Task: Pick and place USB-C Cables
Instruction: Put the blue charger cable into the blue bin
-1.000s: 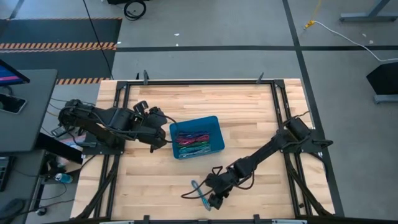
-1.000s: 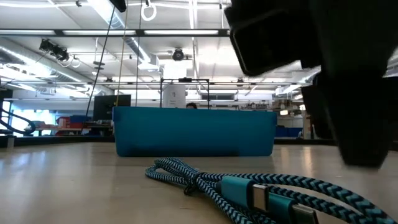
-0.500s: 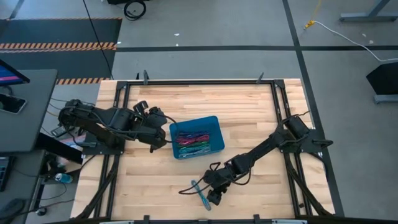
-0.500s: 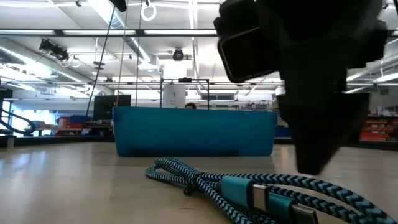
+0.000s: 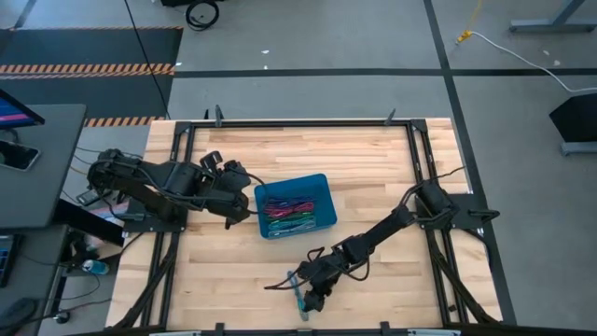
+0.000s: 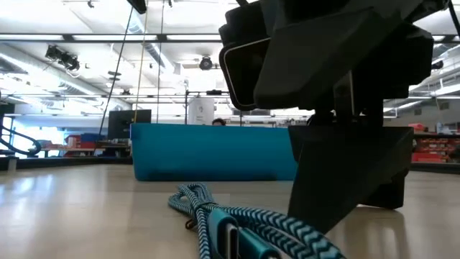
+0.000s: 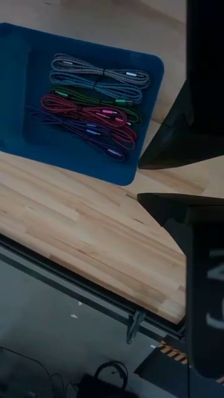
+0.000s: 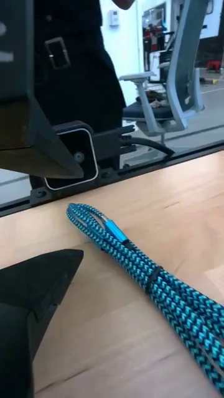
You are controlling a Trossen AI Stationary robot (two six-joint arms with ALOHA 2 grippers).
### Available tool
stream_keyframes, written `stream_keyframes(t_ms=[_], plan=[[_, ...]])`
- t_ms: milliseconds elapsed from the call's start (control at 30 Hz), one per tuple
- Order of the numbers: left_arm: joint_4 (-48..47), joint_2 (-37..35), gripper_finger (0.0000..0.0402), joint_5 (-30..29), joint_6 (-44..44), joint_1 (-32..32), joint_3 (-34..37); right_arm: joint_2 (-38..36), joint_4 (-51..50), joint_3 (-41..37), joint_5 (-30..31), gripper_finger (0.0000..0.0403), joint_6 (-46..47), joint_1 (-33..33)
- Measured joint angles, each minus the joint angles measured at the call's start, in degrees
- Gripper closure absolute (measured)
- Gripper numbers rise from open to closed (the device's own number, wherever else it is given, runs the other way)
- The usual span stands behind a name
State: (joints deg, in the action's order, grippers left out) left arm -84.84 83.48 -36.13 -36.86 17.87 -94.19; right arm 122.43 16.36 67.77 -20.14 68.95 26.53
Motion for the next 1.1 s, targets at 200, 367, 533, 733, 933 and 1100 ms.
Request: stream_keyframes(t_ms=[200, 367, 533, 733, 933, 1100], plan=[[0.1, 0.0, 0.0324, 0.0, 0.0, 0.0, 0.0, 0.0, -0.4, 0.0, -0.1, 0.02, -1.0, -0.1], [0.1, 0.0, 0.0324, 0.0, 0.1, 0.0, 0.0, 0.0, -2.9, 0.0, 1.7, 0.02, -1.1, -0.3], [-0.5, 0.0, 0.0324, 0.0, 0.1, 0.0, 0.0, 0.0, -4.4, 0.0, 2.7, 0.02, -0.9, -0.9], [-0.6, 0.0, 0.0324, 0.0, 0.2, 0.0, 0.0, -0.1, -2.5, -0.2, -0.5, 0.02, -1.0, -1.8], [-0.8, 0.0, 0.0324, 1.3, 0.1, 0.0, 0.0, -3.2, 8.3, -0.6, -9.6, 0.02, 0.2, -4.9], [-2.3, 0.0, 0.0324, 5.4, -1.7, 0.0, 0.0, -8.5, 10.3, -0.5, -13.2, 0.02, -0.6, -8.0]])
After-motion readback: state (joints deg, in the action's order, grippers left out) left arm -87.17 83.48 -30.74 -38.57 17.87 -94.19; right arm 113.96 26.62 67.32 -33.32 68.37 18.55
